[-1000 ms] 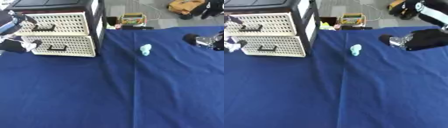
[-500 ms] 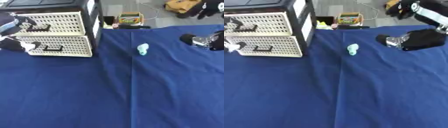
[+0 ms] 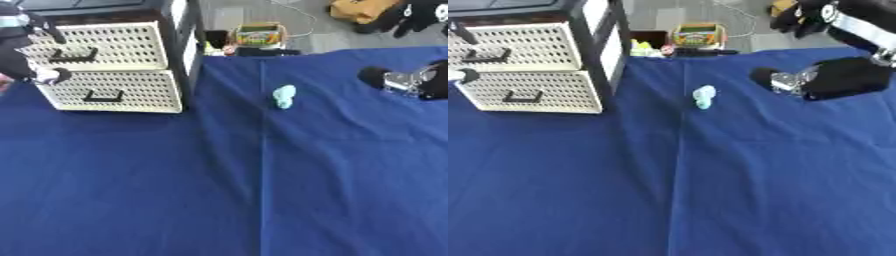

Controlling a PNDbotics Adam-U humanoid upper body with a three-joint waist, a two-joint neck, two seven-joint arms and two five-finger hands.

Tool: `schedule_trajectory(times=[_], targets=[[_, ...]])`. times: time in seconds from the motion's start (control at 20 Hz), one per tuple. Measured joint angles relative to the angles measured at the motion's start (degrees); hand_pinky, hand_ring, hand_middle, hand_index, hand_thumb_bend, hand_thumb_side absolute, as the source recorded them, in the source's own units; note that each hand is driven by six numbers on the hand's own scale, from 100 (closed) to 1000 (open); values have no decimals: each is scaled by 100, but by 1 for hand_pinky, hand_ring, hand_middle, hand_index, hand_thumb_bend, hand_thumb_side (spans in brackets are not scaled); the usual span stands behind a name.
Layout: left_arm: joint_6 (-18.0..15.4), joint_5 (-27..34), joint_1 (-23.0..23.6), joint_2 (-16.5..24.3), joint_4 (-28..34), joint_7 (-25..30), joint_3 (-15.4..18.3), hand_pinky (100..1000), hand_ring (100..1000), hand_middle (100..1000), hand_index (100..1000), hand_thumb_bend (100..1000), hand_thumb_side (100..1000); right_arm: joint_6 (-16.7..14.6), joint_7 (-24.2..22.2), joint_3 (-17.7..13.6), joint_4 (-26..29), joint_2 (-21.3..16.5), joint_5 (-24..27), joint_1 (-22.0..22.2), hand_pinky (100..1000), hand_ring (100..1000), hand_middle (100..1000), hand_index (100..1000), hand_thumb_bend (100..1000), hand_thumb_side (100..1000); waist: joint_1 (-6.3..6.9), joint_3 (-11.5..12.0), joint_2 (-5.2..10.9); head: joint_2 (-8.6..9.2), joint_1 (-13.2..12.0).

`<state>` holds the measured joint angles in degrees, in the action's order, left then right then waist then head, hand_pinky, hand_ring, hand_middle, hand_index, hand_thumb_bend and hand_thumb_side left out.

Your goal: Pick up objects from table and place into drawer.

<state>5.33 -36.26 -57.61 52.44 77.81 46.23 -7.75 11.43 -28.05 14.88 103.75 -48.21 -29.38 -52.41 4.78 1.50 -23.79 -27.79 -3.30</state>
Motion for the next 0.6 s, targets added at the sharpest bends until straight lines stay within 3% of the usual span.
schedule_trajectory(times=[0.6], targets=[[18, 75, -89, -115, -218, 210, 45, 100, 100, 100, 873, 366, 432, 0, 70, -1, 1, 0, 8, -4, 791, 758, 752, 861, 432, 732, 23, -65, -78, 69, -10]])
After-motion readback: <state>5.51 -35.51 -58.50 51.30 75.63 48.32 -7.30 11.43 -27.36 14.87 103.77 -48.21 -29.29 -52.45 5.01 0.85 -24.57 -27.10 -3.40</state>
